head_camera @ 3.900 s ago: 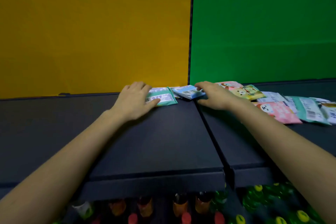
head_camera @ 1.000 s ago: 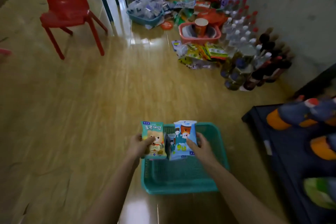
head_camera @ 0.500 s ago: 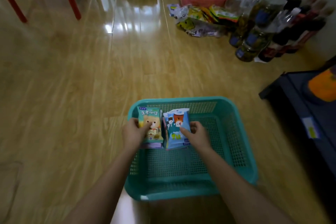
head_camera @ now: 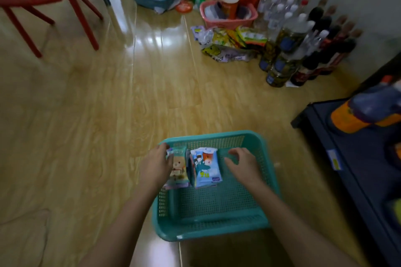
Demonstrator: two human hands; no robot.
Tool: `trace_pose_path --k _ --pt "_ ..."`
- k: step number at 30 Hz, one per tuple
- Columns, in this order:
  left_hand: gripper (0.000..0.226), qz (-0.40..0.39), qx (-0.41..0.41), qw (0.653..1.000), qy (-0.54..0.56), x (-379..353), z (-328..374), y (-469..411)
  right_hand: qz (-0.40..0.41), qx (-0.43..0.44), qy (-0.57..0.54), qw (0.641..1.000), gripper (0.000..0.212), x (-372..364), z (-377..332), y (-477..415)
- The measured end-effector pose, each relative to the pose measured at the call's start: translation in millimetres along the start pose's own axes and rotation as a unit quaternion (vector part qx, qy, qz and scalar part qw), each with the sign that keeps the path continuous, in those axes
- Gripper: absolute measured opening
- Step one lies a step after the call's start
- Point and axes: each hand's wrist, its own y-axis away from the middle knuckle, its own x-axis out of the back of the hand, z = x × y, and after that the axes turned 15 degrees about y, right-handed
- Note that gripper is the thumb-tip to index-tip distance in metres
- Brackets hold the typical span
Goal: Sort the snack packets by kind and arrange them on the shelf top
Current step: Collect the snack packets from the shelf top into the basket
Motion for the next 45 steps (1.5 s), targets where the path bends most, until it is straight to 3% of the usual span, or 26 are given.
trace_pose_path --k 9,16,21,29,38,42,45 --pt "0.024 -0.008 -0.136 0.991 -0.001 279 239 87 0.126 0.014 0.043 0.991 0.029 348 -57 168" --pt "0.02 -0.007 -0.226 0.974 -0.023 465 404 175 0.206 -0.041 0.064 0.976 0.031 562 -94 330" --pt "0.012 0.004 -0.32 0.947 0.023 542 488 237 0.289 -0.104 0.065 0.949 0.028 668 -102 446" --pt "0.006 -0.053 -0.482 0.875 0.013 579 566 307 0.37 -0.229 0.066 0.898 0.034 691 -119 611" --pt "0.007 -0.142 -0.687 0.711 0.059 551 659 439 0.484 -0.397 0.058 0.777 0.029 671 -125 794" --pt "0.008 -0.191 -0.738 0.643 0.075 527 686 508 0.486 -0.47 0.073 0.733 0.029 658 -123 864" --pt "0.011 -0.212 -0.754 0.616 0.084 507 700 553 0.485 -0.508 0.074 0.708 0.029 649 -118 909"
